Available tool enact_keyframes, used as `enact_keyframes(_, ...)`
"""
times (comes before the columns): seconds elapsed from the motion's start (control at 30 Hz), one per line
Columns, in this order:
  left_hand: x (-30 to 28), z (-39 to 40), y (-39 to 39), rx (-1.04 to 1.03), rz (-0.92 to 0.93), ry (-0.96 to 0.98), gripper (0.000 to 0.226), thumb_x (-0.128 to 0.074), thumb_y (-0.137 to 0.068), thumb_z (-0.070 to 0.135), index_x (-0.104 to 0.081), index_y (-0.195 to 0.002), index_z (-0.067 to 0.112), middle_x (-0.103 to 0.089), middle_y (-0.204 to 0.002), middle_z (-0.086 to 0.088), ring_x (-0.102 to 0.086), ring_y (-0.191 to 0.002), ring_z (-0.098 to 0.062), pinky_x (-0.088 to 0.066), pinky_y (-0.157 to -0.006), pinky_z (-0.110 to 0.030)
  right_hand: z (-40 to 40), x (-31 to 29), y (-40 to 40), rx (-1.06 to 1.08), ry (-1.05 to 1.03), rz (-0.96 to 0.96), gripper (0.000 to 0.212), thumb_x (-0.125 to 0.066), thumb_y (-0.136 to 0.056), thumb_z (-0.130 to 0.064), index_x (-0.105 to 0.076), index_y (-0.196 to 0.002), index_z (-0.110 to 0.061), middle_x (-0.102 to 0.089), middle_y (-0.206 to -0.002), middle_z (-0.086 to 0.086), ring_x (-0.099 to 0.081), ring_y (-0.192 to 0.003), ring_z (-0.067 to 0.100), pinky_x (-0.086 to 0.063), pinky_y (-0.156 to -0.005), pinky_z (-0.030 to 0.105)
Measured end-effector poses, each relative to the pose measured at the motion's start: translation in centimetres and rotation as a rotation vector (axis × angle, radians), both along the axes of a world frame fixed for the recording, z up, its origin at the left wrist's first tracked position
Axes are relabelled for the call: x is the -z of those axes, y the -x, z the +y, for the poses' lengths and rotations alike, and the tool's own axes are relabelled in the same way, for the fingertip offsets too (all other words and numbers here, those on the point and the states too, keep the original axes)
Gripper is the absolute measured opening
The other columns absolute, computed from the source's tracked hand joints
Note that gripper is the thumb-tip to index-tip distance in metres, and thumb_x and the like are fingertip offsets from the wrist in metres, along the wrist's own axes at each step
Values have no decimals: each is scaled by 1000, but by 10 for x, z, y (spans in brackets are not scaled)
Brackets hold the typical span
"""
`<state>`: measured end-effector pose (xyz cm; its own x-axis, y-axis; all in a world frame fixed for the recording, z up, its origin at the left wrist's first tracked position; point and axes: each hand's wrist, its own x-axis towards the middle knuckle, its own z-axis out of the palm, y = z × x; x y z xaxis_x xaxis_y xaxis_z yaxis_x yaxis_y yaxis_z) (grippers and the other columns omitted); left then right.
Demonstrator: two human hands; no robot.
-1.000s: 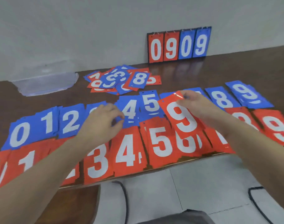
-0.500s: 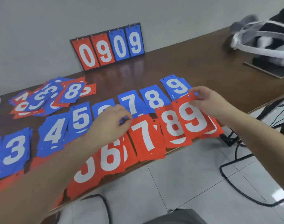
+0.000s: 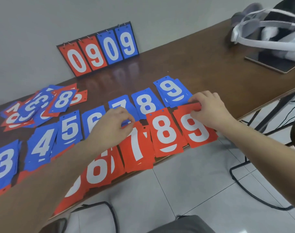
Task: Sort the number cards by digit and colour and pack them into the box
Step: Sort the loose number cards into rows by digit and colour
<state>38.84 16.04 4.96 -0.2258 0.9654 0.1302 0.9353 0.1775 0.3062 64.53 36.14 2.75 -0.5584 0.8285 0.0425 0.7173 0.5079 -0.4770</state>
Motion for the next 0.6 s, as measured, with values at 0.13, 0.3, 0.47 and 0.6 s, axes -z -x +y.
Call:
enact_keyframes(0.13, -4, -11, 8, 3, -16, -9, 10, -62, -96, 27, -71, -102, 28, -58, -107, 11, -54, -102, -16, -50, -89, -41, -10, -4, 18, -46, 43, 115, 32, -61, -90, -21, -61, -121, -27, -55, -122, -7, -42, -119, 20, -38, -96, 32)
enact_keyframes(0.3, -7, -40, 35, -5, -23, -25, 9, -63, -96, 26, -71, -100, 27, -58, -106, 10, -55, -102, -17, -48, -91, -41, -43, -9, 59, -108, 78, 194, 23, -65, -89, -20, -64, -110, -29, -63, -119, -1, -54, -114, 23, -39, -103, 33)
enact_keyframes(0.47, -9, -90, 80, -47, -40, -47, 8, -65, -95, 23, -70, -99, 26, -59, -106, 9, -55, -101, -18, -47, -90, -41, -90, -12, 113, -177, 122, 224, 24, -68, -88, -22, -65, -111, -29, -61, -113, -1, -60, -102, 27, -47, -100, 43)
enact_keyframes(0.6, -11, -144, 123, -116, -63, -62, 14, -58, -91, 33, -70, -95, 27, -60, -104, 10, -58, -102, -19, -49, -91, -44, -128, -11, 161, -243, 84, 232, 24, -68, -88, -21, -65, -111, -27, -63, -112, -2, -56, -99, 17, -48, -92, 39)
